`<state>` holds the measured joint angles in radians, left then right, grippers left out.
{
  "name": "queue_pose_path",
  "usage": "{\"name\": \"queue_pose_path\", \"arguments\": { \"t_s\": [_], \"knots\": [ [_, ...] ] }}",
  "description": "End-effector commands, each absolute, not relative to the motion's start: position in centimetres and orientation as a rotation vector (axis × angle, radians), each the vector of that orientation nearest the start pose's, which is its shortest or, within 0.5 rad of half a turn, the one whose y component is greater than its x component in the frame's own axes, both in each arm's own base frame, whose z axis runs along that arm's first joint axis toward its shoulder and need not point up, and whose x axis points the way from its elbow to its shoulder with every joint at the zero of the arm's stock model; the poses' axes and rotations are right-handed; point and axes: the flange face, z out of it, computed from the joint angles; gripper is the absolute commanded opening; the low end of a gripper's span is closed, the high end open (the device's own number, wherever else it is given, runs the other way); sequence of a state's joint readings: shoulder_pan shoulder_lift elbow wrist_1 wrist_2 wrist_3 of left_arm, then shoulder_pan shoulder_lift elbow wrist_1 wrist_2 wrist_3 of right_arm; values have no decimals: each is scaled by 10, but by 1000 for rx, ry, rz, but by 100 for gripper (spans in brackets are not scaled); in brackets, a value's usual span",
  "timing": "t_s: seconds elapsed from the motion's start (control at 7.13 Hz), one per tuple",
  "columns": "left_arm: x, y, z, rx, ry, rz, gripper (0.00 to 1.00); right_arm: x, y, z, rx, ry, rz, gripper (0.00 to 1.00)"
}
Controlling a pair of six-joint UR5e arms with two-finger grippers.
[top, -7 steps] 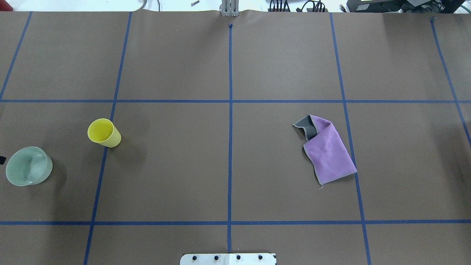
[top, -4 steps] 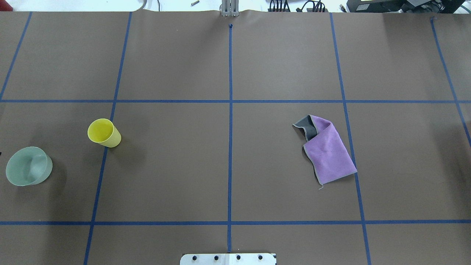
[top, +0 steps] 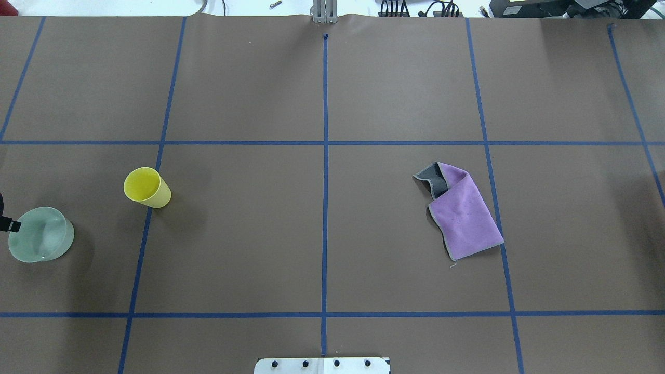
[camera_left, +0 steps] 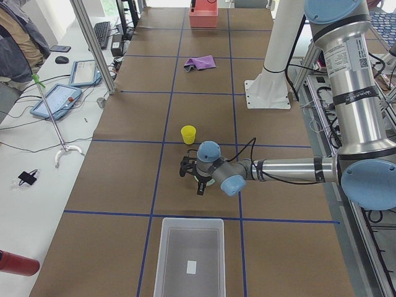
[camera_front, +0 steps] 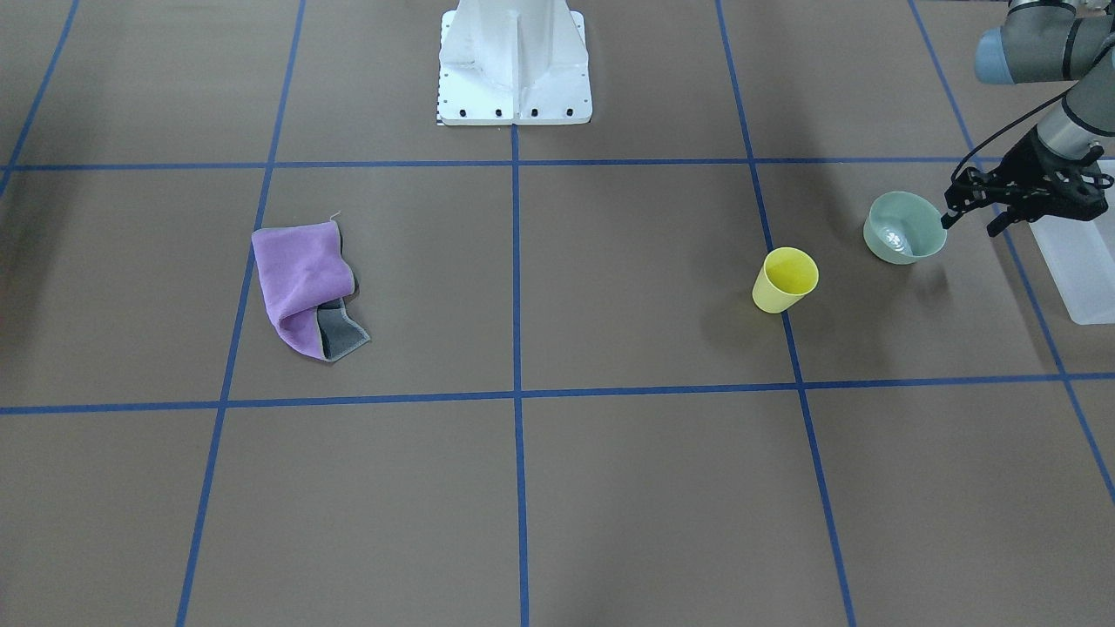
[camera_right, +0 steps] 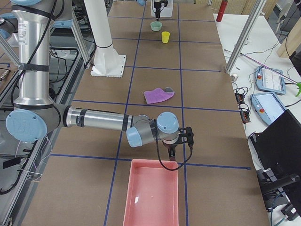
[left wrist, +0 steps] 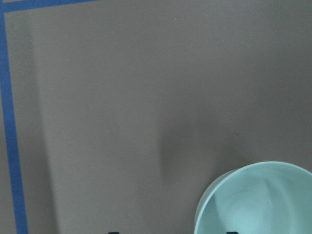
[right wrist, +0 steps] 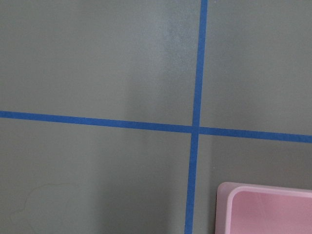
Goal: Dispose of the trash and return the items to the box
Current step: 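Grasp the rim of the pale green bowl with the left gripper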
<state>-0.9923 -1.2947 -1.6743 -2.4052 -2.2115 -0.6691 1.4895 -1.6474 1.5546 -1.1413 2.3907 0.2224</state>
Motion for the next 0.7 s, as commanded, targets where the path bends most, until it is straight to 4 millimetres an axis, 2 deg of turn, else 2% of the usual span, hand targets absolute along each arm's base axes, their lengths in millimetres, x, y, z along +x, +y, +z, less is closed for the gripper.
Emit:
{"name": "queue_pose_path", "arguments": {
  "t_s": [0.0, 0.14, 0.42, 0.56],
  "knots": [
    [170, -368, 643, 134, 874, 154, 54, 22, -478, 653, 191, -851, -6, 100],
    [173, -367, 642, 126, 879, 147, 25, 22, -479, 652, 194, -853, -8, 100],
    [175, -366, 642, 125, 880, 153, 0, 21, -479, 652, 192, -854, -6, 100],
    [177, -366, 640, 131, 887, 160, 0, 21, -479, 652, 192, -854, -6, 100]
  ]
}}
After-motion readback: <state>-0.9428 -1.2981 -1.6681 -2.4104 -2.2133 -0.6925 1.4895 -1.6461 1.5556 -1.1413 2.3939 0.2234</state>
